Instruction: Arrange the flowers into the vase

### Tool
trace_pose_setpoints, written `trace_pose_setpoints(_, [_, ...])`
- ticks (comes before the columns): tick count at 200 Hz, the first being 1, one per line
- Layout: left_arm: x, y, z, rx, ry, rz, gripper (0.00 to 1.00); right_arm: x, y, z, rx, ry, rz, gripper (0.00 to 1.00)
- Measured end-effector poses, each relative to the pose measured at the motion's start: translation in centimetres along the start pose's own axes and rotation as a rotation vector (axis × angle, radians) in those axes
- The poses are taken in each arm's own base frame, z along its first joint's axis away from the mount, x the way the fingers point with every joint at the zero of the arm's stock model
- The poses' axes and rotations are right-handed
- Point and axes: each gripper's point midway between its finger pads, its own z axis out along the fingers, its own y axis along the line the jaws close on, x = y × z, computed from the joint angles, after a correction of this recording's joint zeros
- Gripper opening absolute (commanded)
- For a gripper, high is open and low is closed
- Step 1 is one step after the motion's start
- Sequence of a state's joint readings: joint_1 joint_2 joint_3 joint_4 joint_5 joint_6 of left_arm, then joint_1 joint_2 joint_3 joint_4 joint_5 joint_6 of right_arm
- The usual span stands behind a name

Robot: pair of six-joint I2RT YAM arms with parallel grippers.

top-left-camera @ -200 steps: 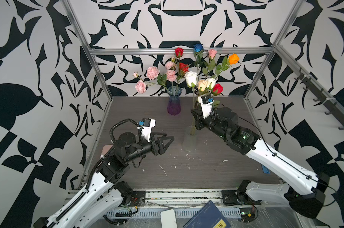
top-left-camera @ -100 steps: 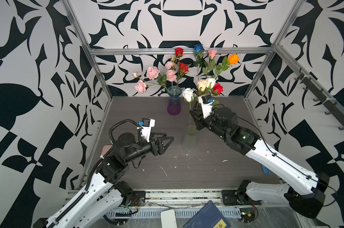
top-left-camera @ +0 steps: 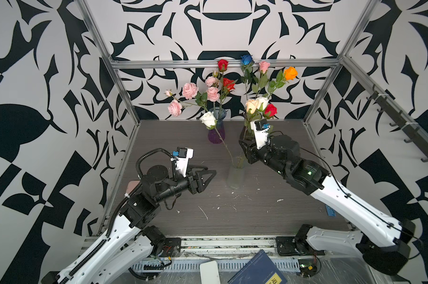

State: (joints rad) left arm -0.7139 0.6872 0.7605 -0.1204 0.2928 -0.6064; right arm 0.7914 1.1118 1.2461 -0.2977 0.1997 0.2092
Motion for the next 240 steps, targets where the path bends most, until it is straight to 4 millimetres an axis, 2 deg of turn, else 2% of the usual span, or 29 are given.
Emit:
trace_pose_setpoints(34, [1.0,1.0,1.3,-0.02,0.054,-0.022,0.7,-2.5,-0.9,-5.0,0.01,-0.044,0.043,0.38])
trace_pose_setpoints(50, [1.5,1.7,2.3,-0.039,0.09,-0.038,0.7,-2.8,-1.3,-7.4,0.009,-0.056,0.073,0.37])
trace_pose_setpoints(79, [1.7,2.8,4.3,-0.075,0.145,-0.063,0.71,-1.5,-2.1,-10.1,0.015,-0.027,0.133,0.37])
trace_pose_setpoints(102, [1.7,3.6,5.9,-0.097,0.174,-0.077,0.7,1.1,-2.9,-10.9,0.032,0.026,0.196,0.37])
trace_pose_setpoints(127, [2.3,5.4,7.5,-0.132,0.214,-0.11,0.67,4.9,-3.6,-9.9,0.074,0.118,0.292,0.36])
trace_pose_setpoints(157, [4.0,7.6,8.9,-0.174,0.277,-0.164,0.66,9.9,-3.7,-7.3,0.13,0.258,0.434,0.36])
trace_pose_setpoints(188, [4.8,8.3,9.6,-0.173,0.304,-0.19,0.65,14.0,-3.2,-4.3,0.161,0.353,0.618,0.35])
trace_pose_setpoints(203, [4.7,8.2,9.8,-0.166,0.303,-0.192,0.65,15.1,-3.1,-3.3,0.173,0.374,0.718,0.34])
trace_pose_setpoints(240, [4.7,8.1,10.1,-0.148,0.304,-0.196,0.65,15.8,-2.9,-0.8,0.237,0.428,0.893,0.35])
